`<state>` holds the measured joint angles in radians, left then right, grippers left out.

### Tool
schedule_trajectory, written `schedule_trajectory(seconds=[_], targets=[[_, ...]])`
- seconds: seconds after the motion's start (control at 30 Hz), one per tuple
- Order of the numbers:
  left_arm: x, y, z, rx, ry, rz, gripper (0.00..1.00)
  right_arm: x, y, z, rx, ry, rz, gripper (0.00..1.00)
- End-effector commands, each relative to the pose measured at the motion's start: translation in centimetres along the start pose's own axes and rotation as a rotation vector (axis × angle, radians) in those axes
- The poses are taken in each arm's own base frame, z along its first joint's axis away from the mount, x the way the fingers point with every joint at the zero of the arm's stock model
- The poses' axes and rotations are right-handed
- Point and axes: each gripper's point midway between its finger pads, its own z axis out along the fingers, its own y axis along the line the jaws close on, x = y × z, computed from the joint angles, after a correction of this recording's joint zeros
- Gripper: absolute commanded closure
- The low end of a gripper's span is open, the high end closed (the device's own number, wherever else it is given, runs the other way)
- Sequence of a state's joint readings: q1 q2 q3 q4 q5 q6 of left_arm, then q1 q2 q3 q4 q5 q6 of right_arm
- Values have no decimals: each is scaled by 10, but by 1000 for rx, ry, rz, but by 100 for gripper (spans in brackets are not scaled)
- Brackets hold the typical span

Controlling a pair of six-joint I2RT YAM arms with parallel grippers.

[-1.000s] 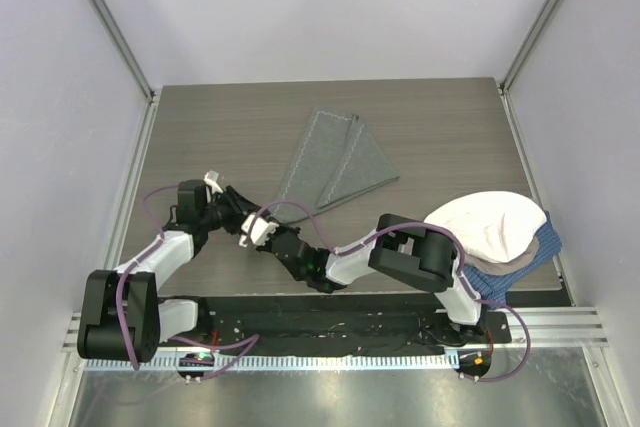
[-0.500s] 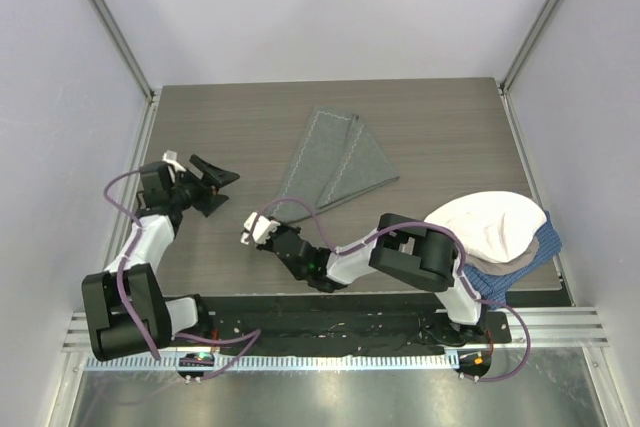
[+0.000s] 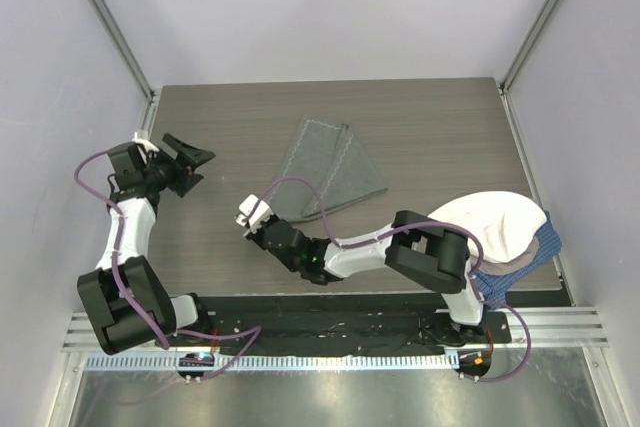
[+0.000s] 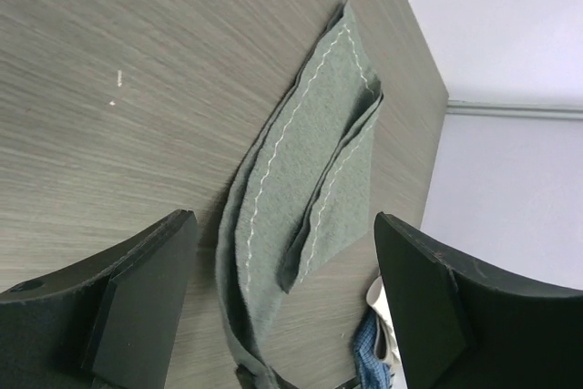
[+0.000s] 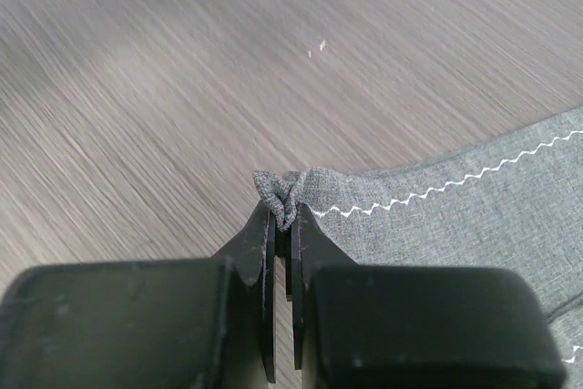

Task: Fold the napkin, place the utensils inside, and roll it up
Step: Fold the napkin

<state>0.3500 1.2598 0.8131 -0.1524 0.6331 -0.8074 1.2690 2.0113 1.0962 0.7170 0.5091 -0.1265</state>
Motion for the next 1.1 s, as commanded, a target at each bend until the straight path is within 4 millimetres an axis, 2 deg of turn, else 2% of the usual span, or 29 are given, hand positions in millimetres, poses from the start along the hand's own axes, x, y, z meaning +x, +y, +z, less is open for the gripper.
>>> schedule_trajectory(seconds=[0.0,0.07,0.17,0.23,0.27,0.3,0.33,0.37,0.43,0.47,0.53,0.6,0.7,0.87,0.97,1.07], targets=[[-9,-11,-7,15,1,57,16,-77,-9,-5,12,-116,195,99],[-13,-13,-10,6,-9,78,16,-86,-26,-6,56,-121,273,99],[-17,-17,-12,6,-24,99,16,-87,-54,-11,121,-111,342,99],[-18,-17,-13,3,-25,105,16,-83,-76,-13,165,-103,379,99],[-17,-17,-12,2,-22,105,16,-75,-83,-15,185,-89,410,99],[-17,-16,-12,-1,-20,105,16,-76,-93,-18,201,-94,435,99],[-17,-15,-12,-3,-21,106,16,-72,-99,-19,213,-86,450,99],[-16,-14,-12,-2,-19,108,16,-59,-112,-20,245,-66,459,99],[-15,-12,-11,-8,-13,109,16,-52,-125,-25,276,-58,507,99],[-15,-11,-11,-9,-13,109,16,-36,-135,-28,306,-35,513,99],[-13,-9,-10,-14,-9,107,16,-29,-147,-32,337,-32,558,99],[-12,-7,-10,-15,-6,110,16,-9,-160,-38,371,-4,573,99],[-11,-6,-9,-16,-2,112,16,12,-175,-43,421,21,594,99],[-10,-3,-8,-20,2,109,16,46,-187,-52,500,60,604,99],[-8,-3,-7,-19,8,109,16,62,-194,-54,544,86,609,99],[-7,-1,-7,-22,12,104,16,69,-203,-55,571,100,618,99]])
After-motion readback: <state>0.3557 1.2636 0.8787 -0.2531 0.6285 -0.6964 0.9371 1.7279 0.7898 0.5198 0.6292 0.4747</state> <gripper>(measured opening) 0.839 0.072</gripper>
